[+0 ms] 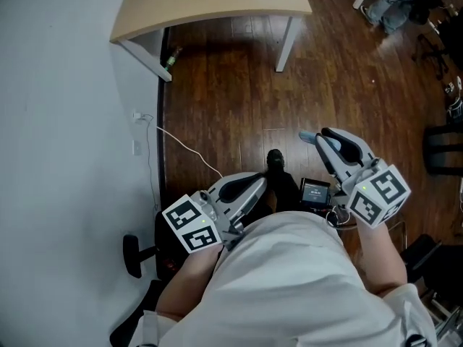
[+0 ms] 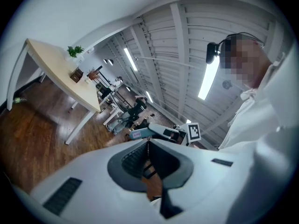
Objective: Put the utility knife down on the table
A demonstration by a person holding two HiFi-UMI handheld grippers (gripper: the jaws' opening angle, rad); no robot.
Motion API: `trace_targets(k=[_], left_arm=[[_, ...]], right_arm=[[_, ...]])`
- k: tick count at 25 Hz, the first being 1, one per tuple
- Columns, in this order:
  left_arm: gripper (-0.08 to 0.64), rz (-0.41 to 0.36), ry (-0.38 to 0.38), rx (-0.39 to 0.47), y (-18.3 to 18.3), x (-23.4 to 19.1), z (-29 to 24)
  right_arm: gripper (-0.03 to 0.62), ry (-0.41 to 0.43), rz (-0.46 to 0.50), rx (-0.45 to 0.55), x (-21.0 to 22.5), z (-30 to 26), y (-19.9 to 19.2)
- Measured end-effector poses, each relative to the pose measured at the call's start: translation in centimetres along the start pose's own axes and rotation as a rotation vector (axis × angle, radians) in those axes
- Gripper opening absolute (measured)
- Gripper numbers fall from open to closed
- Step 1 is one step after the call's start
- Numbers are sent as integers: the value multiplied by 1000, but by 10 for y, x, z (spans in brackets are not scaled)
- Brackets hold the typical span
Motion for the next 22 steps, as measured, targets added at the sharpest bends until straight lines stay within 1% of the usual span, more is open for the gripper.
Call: trace_targets(k=[3, 5, 8, 12, 15, 22], left_arm=[[5, -2, 57, 24, 10, -13, -5], [5, 4, 94, 37, 24, -26, -18], [5, 13, 128, 45, 41, -45, -38], [5, -3, 145, 53, 46, -58, -51], [5, -19, 151, 63, 50, -58, -54], [5, -50, 169, 73, 44, -61, -49]], right_arm=[[74, 49, 5, -16, 15, -26, 6], [74, 80, 6, -28, 33, -49, 17], [74, 112, 8, -39, 57, -76, 33], [74, 136, 15, -35, 71, -90, 32], [74, 141, 21, -34, 74, -91, 34], [74, 154, 34, -7, 73, -88, 23]])
Point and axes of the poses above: the fingertips, and each gripper's own axes: z backward along the fingers, x to its right, y out of its top, the point moved 8 cm from there along z, backward along the fingers, and after that the axes turned 12 degrees about -y, right-handed, at the moved point
